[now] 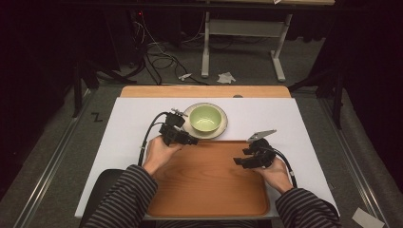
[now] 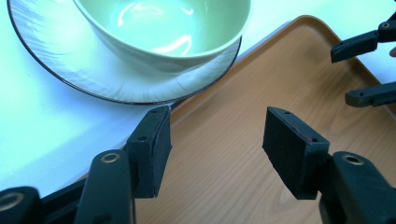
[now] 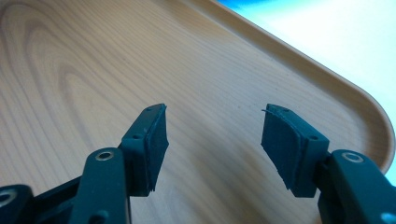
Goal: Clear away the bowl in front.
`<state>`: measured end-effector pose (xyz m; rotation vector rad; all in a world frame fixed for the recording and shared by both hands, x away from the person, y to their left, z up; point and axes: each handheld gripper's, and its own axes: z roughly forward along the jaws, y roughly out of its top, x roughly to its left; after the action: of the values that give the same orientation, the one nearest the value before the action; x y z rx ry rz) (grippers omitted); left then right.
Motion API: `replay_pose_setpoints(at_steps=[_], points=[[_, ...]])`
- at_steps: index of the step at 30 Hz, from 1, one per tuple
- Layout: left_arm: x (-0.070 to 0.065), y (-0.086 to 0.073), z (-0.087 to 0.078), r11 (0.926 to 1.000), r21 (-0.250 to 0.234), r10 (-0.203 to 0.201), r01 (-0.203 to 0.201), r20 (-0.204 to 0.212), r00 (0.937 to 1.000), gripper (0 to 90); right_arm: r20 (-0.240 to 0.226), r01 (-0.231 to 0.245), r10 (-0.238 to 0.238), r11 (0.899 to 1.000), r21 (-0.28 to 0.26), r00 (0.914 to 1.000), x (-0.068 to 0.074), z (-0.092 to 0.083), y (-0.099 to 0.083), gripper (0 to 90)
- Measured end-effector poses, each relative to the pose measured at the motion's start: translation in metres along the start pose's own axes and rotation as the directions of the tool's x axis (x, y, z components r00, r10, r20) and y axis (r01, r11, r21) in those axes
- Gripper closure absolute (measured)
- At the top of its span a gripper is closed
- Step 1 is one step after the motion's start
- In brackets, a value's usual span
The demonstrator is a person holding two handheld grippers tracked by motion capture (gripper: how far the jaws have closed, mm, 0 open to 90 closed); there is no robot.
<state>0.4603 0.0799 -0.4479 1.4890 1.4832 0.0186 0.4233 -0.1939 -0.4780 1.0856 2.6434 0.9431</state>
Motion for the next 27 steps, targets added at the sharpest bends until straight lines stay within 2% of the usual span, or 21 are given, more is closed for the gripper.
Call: replay_pose_setpoints(at_steps=[4, 10, 13, 16, 18, 27], points=[[0.0, 0.007, 0.002, 0.9999, -0.014, -0.007, 0.007, -0.007, 1.0, 41.9, 0.002, -0.015, 0.015, 1.0, 0.004, 0.9999, 0.0, 0.0, 0.0, 42.0], [0.0, 0.016, 0.005, 0.9998, -0.02, -0.006, 0.005, -0.022, 0.9997, 41.7, 0.001, 0.004, -0.004, 1.0, 0.001, 1.0, 0.0, 0.0, 0.0, 41.9], [0.0, 0.023, 0.007, 0.9995, -0.03, 0.004, -0.005, -0.039, 0.9992, 41.8, 0.0, 0.0, 0.0, 1.0, 0.002, 1.0, -0.001, 0.001, 0.0, 41.9], [0.001, 0.03, 0.01, 0.9993, -0.036, 0.0, -0.002, -0.055, 0.9985, 41.9, 0.001, -0.009, 0.009, 1.0, 0.004, 1.0, 0.0, 0.0, 0.0, 42.0], [0.001, 0.034, 0.012, 0.9993, -0.037, -0.005, 0.003, -0.062, 0.9981, 42.1, 0.005, 0.002, -0.002, 1.0, 0.005, 1.0, 0.0, 0.0, 0.0, 41.9], [-0.002, 0.049, 0.028, 0.999, -0.028, 0.032, -0.035, -0.122, 0.9921, 43.9, 0.0, -0.002, 0.002, 1.0, 0.004, 1.0, 0.0, 0.0, 0.0, 41.9]])
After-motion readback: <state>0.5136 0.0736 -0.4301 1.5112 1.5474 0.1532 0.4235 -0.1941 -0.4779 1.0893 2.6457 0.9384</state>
